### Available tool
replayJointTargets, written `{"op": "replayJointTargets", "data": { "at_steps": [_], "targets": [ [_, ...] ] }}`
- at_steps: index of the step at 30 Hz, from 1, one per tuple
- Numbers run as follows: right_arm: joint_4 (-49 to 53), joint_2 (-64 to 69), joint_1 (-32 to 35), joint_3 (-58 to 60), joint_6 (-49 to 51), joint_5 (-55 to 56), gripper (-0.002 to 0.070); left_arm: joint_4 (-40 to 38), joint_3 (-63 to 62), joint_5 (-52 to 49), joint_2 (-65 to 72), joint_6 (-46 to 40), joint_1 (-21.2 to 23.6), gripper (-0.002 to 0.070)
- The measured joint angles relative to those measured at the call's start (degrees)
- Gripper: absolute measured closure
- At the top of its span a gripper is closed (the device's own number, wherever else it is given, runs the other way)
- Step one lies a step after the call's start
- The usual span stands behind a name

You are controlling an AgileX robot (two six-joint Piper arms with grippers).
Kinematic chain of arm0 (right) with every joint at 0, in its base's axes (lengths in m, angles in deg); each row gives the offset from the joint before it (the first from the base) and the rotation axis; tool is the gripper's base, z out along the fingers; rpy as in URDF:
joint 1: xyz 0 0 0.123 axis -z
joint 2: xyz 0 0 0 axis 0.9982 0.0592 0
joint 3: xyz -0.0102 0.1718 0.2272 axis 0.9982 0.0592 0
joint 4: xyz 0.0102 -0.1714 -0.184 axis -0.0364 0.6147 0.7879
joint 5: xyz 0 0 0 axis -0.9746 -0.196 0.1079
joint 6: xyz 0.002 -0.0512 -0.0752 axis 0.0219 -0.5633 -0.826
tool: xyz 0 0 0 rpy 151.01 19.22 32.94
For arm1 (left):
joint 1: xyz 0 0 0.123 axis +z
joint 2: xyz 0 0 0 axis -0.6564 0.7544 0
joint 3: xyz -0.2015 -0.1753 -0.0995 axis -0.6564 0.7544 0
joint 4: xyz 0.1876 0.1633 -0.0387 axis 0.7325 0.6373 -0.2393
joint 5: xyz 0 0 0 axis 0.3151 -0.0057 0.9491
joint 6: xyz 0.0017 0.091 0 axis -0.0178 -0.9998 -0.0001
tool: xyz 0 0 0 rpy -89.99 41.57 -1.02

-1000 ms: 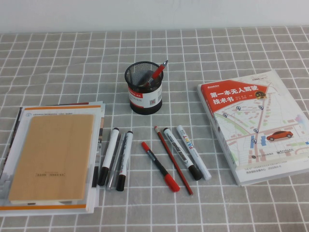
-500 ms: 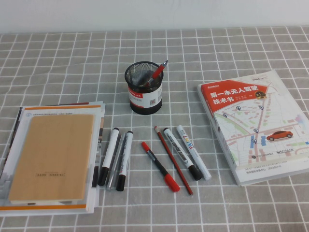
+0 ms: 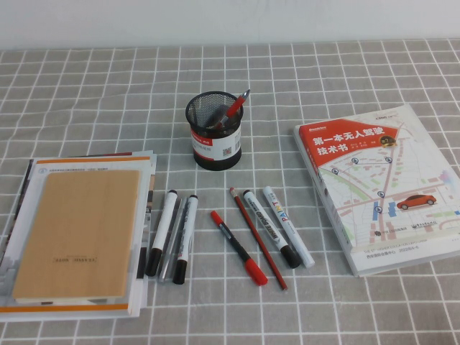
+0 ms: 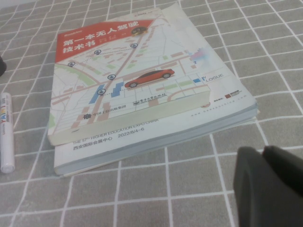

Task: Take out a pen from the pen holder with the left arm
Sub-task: 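Take a marker out of the pen holder and lay it on the table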

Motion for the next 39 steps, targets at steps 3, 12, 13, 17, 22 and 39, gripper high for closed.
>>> {"op": "replayJointTargets", "data": {
  "at_steps": [3, 12, 13, 17, 22, 39],
  "targets": [
    [0.00, 0.00, 0.00, 0.00, 0.00, 0.00, 0.0689, 0.00, 0.00, 0.00, 0.00, 0.00, 0.00, 0.0678],
    [0.00, 0.00, 0.00, 0.00, 0.00, 0.00, 0.0689, 0.00, 0.00, 0.00, 0.00, 0.00, 0.00, 0.0677],
    [0.00, 0.00, 0.00, 0.00, 0.00, 0.00, 0.0689, 0.00, 0.00, 0.00, 0.00, 0.00, 0.00, 0.0678],
    [0.00, 0.00, 0.00, 0.00, 0.00, 0.00, 0.0689, 0.00, 0.00, 0.00, 0.00, 0.00, 0.00, 0.0678],
    [0.00, 0.00, 0.00, 0.00, 0.00, 0.00, 0.0689, 1.31, 0.00, 0.78, 0.00, 0.00, 0.00, 0.0678],
    [0.00, 0.00, 0.00, 0.00, 0.00, 0.00, 0.0689, -23.69, 0.00, 26.53, 0.00, 22.92, 0.00, 0.0678]
  ]
}}
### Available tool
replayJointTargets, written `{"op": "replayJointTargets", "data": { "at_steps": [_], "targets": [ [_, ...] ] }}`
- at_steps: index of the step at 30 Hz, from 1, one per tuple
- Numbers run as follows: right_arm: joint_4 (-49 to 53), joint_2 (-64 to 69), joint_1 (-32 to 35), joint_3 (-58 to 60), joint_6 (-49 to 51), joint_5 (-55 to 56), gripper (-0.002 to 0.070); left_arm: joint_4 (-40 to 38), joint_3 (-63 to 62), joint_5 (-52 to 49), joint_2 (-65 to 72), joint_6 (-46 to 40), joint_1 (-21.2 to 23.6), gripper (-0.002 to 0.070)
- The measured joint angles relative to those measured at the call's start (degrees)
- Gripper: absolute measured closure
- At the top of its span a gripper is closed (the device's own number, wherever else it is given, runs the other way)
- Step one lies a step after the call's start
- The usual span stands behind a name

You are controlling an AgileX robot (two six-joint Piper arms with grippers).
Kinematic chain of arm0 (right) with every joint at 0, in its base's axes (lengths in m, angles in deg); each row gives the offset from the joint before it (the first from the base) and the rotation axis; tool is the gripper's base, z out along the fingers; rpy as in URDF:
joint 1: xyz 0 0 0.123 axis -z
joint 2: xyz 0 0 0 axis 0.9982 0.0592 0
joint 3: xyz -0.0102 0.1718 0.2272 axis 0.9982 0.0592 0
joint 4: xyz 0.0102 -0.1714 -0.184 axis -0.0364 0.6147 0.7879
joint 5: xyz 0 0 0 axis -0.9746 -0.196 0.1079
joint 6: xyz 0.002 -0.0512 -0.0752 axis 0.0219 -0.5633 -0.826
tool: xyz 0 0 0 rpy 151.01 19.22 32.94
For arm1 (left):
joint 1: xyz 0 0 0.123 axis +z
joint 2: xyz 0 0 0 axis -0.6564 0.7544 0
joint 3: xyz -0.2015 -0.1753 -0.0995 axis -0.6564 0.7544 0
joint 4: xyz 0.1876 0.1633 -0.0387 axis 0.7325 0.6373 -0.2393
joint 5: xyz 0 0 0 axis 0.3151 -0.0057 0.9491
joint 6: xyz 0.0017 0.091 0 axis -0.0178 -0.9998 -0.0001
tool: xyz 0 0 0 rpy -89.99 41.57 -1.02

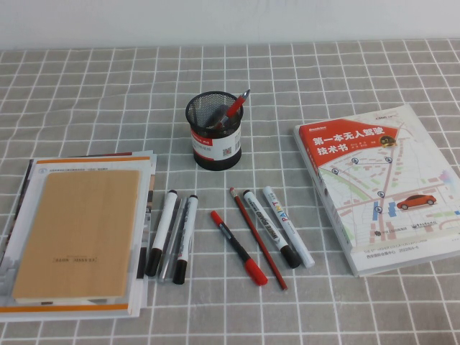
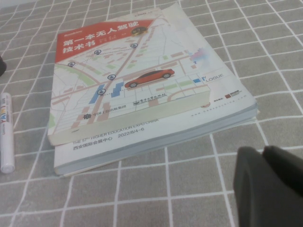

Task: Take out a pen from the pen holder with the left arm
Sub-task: 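Take a marker out of the pen holder and lay it on the table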

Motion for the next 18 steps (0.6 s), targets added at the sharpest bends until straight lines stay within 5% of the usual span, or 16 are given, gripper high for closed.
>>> {"op": "replayJointTargets", "data": {
  "at_steps": [9, 18],
  "targets": [
    [0.00, 0.00, 0.00, 0.00, 0.00, 0.00, 0.0689, -1.65, -0.16, 0.00, 0.00, 10.59, 0.00, 0.0678],
    [0.00, 0.00, 0.00, 0.00, 0.00, 0.00, 0.0689, 16.95, -21.33, -15.28, 11.75, 7.27, -7.29, 0.0678]
  ]
}}
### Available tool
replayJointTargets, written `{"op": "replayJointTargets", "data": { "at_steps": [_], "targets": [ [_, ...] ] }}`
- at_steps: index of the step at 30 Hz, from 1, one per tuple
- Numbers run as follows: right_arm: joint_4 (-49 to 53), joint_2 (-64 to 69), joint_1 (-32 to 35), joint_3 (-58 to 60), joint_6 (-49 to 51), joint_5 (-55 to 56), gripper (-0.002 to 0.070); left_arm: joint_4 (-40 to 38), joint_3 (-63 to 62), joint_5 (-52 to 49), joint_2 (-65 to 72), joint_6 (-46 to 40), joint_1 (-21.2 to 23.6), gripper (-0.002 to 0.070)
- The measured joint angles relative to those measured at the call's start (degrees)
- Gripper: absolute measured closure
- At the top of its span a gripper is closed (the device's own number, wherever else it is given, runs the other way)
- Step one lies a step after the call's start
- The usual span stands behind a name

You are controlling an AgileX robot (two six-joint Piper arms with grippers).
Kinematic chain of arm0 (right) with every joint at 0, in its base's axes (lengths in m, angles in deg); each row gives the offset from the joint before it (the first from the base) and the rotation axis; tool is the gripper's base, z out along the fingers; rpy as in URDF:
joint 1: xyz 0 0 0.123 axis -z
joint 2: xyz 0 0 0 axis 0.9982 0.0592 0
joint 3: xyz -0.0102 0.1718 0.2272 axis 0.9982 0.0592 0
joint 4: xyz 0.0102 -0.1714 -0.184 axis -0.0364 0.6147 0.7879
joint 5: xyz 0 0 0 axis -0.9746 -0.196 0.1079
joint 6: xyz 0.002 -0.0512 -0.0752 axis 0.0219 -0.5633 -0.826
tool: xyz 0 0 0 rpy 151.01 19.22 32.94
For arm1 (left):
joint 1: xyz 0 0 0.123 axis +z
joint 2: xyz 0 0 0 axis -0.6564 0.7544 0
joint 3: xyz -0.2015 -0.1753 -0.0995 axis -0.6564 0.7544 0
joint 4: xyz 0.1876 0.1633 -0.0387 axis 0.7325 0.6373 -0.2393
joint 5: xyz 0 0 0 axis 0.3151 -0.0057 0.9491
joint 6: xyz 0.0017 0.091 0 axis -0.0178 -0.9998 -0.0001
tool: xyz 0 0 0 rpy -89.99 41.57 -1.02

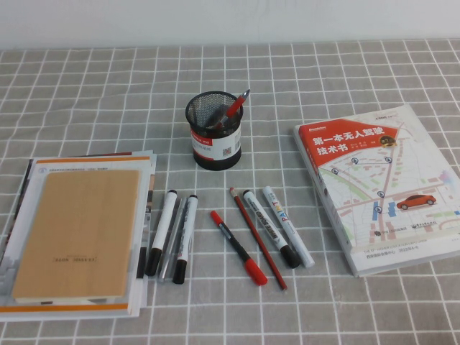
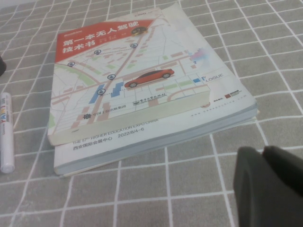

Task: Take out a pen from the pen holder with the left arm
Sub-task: 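Take a marker out of the pen holder and lay it on the table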

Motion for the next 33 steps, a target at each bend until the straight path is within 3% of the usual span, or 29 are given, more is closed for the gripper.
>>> {"op": "replayJointTargets", "data": {
  "at_steps": [4, 7, 13, 16, 24, 33],
  "targets": [
    [0.00, 0.00, 0.00, 0.00, 0.00, 0.00, 0.0689, 0.79, -8.90, -5.32, 12.53, -9.04, -4.87, 0.0673],
    [0.00, 0.00, 0.00, 0.00, 0.00, 0.00, 0.0689, 0.79, -14.91, -7.13, 21.06, -15.48, -8.67, 0.0620],
    [0.00, 0.00, 0.00, 0.00, 0.00, 0.00, 0.0689, 0.79, -25.84, -7.66, 38.45, -20.92, -15.03, 0.0316],
    [0.00, 0.00, 0.00, 0.00, 0.00, 0.00, 0.0689, 0.69, -32.04, -9.33, 48.13, -21.29, -15.93, 0.0229],
    [0.00, 0.00, 0.00, 0.00, 0.00, 0.00, 0.0689, -0.19, -45.91, -11.99, 69.31, -26.07, -15.96, 0.0197],
    [0.00, 0.00, 0.00, 0.00, 0.00, 0.00, 0.0689, -13.40, -60.56, -20.27, 85.11, -45.82, -16.98, 0.0197]
  ]
}}
